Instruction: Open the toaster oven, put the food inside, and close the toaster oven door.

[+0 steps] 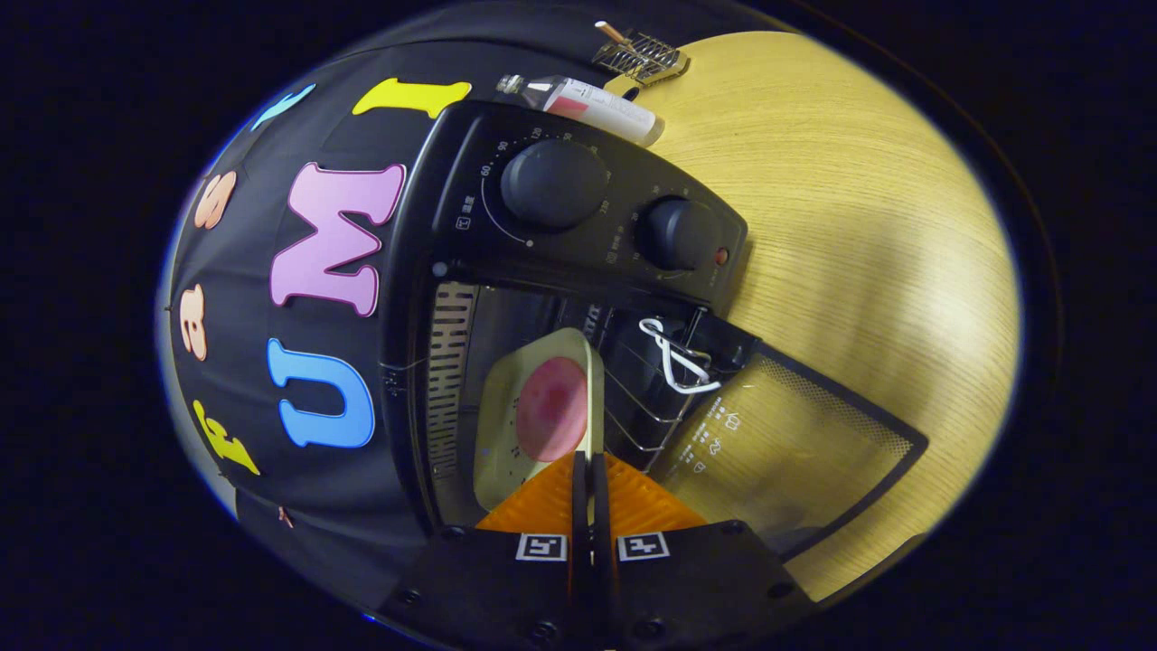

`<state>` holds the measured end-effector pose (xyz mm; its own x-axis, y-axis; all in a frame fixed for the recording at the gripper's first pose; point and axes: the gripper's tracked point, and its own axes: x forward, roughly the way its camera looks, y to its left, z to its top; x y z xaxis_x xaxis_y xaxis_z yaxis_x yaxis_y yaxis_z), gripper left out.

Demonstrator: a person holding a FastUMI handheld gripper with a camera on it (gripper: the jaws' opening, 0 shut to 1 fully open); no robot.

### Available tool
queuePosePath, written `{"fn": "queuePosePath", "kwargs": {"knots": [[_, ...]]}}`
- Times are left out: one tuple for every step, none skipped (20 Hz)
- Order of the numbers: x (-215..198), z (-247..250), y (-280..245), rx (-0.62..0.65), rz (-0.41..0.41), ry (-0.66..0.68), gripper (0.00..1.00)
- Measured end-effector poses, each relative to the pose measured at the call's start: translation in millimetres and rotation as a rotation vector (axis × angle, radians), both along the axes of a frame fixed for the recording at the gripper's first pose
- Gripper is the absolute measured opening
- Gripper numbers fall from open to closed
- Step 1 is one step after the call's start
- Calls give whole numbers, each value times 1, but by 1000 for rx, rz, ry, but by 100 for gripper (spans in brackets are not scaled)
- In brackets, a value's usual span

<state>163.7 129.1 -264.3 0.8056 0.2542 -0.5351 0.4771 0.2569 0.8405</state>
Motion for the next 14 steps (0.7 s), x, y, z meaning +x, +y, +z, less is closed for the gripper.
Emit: {"fn": "queuePosePath", "kwargs": {"knots": [[3,-1,0,-22,3,0,6],[5,-2,-1,-47,4,7,6],[6,-3,0,-67,4,18,6],[5,-3,0,-81,-3,24,6],[6,-3,-1,-95,-9,23,6],[5,-2,0,-105,-5,12,7],[4,1,1,-114,4,-5,8],[3,2,2,-126,8,-22,12],[3,7,3,-130,14,-44,15],[0,9,3,-135,22,-47,20],[-3,12,2,-140,29,-52,25],[-7,15,3,-147,42,-58,49],[-14,19,6,-156,61,-63,73],[-20,20,8,-176,82,-61,96]]}}
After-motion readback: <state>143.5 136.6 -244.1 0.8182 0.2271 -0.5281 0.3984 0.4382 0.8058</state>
